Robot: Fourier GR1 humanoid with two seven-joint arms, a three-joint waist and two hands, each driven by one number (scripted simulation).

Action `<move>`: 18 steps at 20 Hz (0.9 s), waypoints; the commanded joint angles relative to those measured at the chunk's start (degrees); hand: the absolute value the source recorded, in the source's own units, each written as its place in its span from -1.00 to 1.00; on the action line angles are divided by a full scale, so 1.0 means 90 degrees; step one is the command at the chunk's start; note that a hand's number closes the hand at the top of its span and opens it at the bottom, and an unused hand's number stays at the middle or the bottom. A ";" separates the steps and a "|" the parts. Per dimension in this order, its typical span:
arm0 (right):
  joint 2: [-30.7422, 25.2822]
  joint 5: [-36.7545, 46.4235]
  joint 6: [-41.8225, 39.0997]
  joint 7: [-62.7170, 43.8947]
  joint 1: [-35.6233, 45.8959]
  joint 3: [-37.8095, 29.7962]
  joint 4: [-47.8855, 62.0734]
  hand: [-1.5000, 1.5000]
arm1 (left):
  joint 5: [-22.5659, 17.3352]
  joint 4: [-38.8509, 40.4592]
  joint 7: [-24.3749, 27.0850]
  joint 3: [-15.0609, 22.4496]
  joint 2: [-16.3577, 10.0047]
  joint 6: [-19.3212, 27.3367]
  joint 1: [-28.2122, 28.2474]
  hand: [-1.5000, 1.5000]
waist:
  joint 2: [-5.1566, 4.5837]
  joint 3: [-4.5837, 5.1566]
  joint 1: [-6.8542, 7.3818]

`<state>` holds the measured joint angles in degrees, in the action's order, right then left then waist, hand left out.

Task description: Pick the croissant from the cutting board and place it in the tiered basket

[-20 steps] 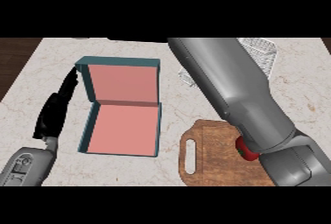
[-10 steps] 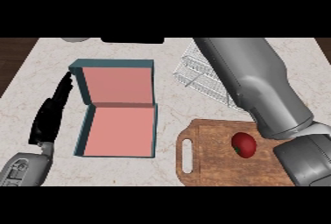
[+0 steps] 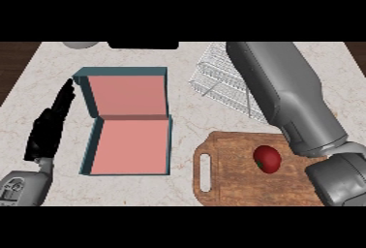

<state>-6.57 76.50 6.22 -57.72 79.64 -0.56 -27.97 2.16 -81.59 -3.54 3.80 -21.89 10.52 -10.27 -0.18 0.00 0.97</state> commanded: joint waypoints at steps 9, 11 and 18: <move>0.0325 -0.0860 0.0851 -0.0339 -0.0820 -0.0928 -0.0443 -1.00 | 0.0067 -0.0056 -0.0058 -0.0198 0.0085 -0.0041 0.0003 0.00 | 0.0007 0.0000 -0.0033; 0.0320 -0.0880 0.1434 0.0024 -0.1240 -0.0932 -0.0799 -1.00 | 0.0101 -0.0221 0.0030 -0.0117 0.0102 -0.0087 0.0322 0.00 | 0.0021 -0.0002 -0.0049; 0.0263 -0.0617 0.2202 -0.0010 -0.1526 -0.0800 -0.1937 -1.00 | 0.0178 -0.0058 0.0187 -0.0246 0.0152 -0.0095 0.0261 0.00 | 0.0037 0.0000 -0.0111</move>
<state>-4.27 70.04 21.42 -55.98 68.06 -8.25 -41.02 3.06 -82.02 -2.46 1.67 -21.25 9.26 -8.28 0.41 0.21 0.25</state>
